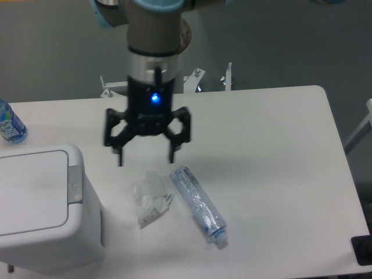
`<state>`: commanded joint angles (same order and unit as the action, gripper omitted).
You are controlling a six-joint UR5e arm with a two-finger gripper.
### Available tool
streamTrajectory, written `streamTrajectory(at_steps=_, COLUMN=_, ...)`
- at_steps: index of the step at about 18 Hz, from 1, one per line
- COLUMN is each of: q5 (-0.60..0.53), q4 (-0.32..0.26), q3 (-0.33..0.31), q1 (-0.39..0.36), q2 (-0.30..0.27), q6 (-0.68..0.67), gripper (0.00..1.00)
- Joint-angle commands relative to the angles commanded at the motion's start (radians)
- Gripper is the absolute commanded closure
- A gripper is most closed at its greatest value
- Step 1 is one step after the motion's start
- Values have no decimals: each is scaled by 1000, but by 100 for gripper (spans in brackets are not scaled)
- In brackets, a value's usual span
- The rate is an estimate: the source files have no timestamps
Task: Open the trash can
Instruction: 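Lower the open gripper onto the lid edge of the white trash bin, then push the gripper against the bin lid to flip it open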
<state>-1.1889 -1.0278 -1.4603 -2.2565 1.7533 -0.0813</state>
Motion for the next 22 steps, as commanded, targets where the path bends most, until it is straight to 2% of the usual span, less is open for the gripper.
streamTrajectory(at_steps=3, q5=0, q4=2, q3=-2, q1=29, q2=20, q6=0, gripper=0)
streamTrajectory(at_steps=9, q5=-4, q4=9, q3=-2, q1=35, q2=46, q6=9, gripper=0)
streamTrajectory(at_steps=22, q5=-6, q4=17, q3=-8, q1=37, q2=61, q6=11, gripper=0)
